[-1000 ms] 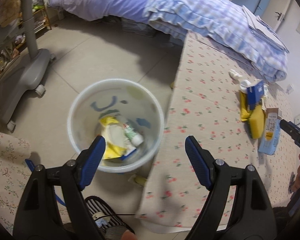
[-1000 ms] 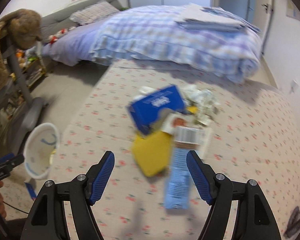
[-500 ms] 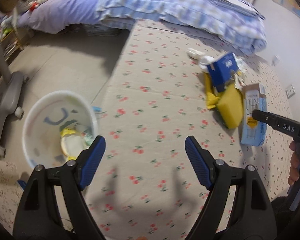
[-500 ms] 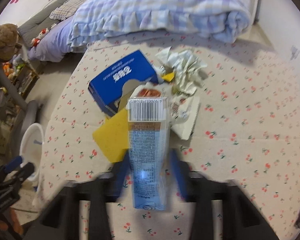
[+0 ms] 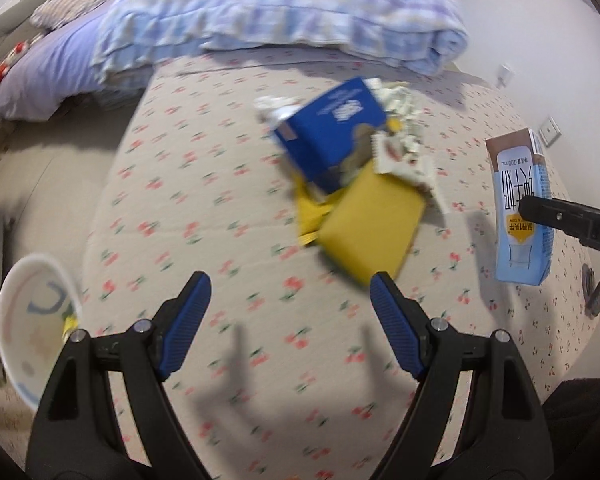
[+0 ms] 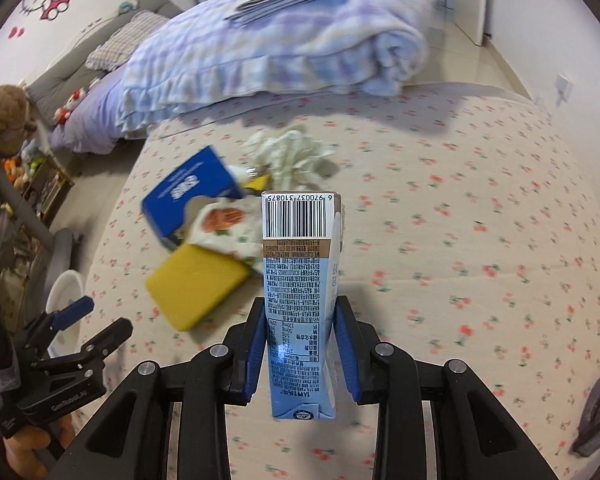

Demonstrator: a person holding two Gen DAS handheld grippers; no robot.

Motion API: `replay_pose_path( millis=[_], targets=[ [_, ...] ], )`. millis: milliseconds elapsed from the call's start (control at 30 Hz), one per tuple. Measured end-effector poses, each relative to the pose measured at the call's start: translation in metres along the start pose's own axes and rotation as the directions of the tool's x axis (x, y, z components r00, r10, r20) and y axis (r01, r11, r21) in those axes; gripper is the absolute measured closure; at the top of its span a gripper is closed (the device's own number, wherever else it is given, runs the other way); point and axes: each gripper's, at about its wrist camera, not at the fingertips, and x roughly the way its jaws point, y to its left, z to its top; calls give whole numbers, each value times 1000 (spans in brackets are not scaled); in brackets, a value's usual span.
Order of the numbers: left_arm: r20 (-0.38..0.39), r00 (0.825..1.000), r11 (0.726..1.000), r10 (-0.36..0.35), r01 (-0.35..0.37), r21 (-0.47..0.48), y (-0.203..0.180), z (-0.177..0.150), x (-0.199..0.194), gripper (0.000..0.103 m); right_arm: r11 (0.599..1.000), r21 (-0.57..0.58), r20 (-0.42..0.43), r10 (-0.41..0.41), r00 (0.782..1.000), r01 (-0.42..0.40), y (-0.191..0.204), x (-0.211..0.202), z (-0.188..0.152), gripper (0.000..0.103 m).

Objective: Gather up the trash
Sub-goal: 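Grasp the light-blue milk carton with the right tool, then grasp the yellow sponge with the left tool while the right tool holds the carton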

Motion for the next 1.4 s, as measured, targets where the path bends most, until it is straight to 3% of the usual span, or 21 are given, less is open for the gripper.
replay_pose_path(
  millis=[333,533,600,800,1133,1400],
  targets=[
    [32,999,981,-23,16,193,-50,14,28,21,999,37,9,-22,1000,21,-49,-17,-5,69],
    [17,1000,962,25,-29,271,-61,11,41,22,999,44,2,-27,1000,27,-59,-17,-6,69],
    [19,999,958,46,-49,282,-61,9,42,39,999,44,-3,-27,1000,27,-60,-17,-6,69],
    [21,1000,965,9,-14,263,-58,7,32,50,999,38,-2,-27,1000,27,-60,-19,-8,69],
    [41,996,982,-79,71,175,-35,-3,-5,53,999,39,15,-3,1000,2,-48,-28,-11,69],
    [71,993,990,-97,89,110,-6,-13,-30,53,999,16,34,35,999,-35,-24,-33,-8,69]
  ],
)
